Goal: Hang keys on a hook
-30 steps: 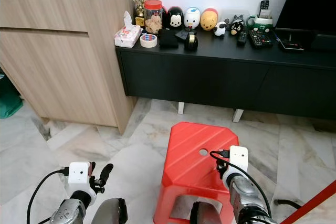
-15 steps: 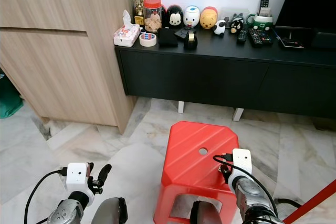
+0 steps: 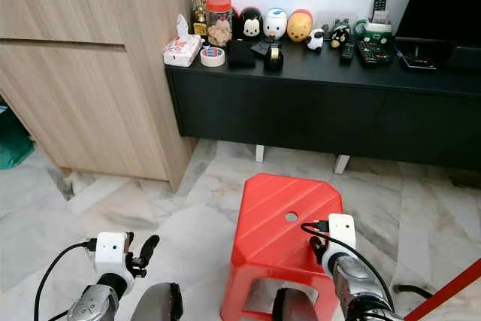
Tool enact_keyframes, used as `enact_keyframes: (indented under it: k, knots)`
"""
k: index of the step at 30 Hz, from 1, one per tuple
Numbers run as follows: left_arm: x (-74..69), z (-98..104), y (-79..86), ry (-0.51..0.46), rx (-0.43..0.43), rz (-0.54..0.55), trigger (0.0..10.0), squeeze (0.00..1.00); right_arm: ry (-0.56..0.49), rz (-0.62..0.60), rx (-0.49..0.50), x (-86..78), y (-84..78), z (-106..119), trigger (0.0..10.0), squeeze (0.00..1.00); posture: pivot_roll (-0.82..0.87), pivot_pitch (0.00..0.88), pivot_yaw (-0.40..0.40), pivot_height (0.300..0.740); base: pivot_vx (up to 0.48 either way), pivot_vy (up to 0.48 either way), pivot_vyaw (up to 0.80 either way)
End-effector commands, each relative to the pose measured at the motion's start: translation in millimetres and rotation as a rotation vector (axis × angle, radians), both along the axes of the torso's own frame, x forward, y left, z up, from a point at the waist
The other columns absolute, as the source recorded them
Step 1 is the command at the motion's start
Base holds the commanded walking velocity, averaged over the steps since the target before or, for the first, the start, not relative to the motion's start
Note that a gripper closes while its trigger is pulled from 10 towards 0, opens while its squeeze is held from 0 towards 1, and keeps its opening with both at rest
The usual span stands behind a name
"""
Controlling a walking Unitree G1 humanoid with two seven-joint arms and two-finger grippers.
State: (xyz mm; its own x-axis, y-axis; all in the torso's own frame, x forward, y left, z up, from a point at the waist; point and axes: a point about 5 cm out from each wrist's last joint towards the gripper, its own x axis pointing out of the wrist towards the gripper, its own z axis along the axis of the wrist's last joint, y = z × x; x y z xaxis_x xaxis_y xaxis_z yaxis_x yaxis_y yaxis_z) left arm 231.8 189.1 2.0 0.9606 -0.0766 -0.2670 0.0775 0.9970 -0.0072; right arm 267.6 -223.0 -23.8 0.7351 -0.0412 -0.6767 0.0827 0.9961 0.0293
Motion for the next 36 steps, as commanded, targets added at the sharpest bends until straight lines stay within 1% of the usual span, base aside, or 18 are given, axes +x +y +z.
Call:
enact_keyframes:
  k: [1,14,20,28,30,33,36]
  knots:
    - [0.6,-2,0.1,0.015,0.017,-0.012,10.0,0.00,-0.020,0.004,0.001,4.4,-0.2,4,0.0,0.00,0.06,0.000,-0.020,0.588,0.000,0.000,0.00]
    - [2.7,-3,0.9,0.020,0.022,-0.010,10.0,0.00,-0.013,0.014,0.016,6.3,2.0,5,0.0,0.00,0.06,0.000,-0.020,0.588,0.000,0.000,0.00]
    - [3.2,-5,-0.7,0.035,0.021,-0.015,10.0,0.00,0.012,0.019,0.012,3.6,1.8,2,0.0,0.00,0.05,0.000,-0.021,0.588,0.000,0.000,0.00]
    - [3.1,-7,-1.5,0.051,0.026,-0.018,10.0,0.00,0.015,0.024,0.019,2.7,4.8,1,0.0,0.00,0.05,0.000,-0.020,0.588,0.000,0.000,0.00]
    - [3.9,-7,-1.5,0.050,0.026,-0.017,10.0,0.00,0.005,0.022,0.021,4.2,5.9,2,0.0,0.00,0.05,0.000,-0.020,0.588,0.000,0.000,0.00]
    - [5.4,-7,-1.2,0.048,0.027,-0.015,10.0,0.00,-0.047,0.008,0.031,11.1,7.4,8,0.0,0.00,0.05,0.000,-0.021,0.588,0.000,0.000,0.00]
    - [6.6,-7,-1.3,0.047,0.028,-0.013,10.0,0.00,-0.148,0.003,0.071,22.4,13.4,19,0.0,0.00,0.05,0.000,-0.024,0.588,0.000,0.000,0.00]
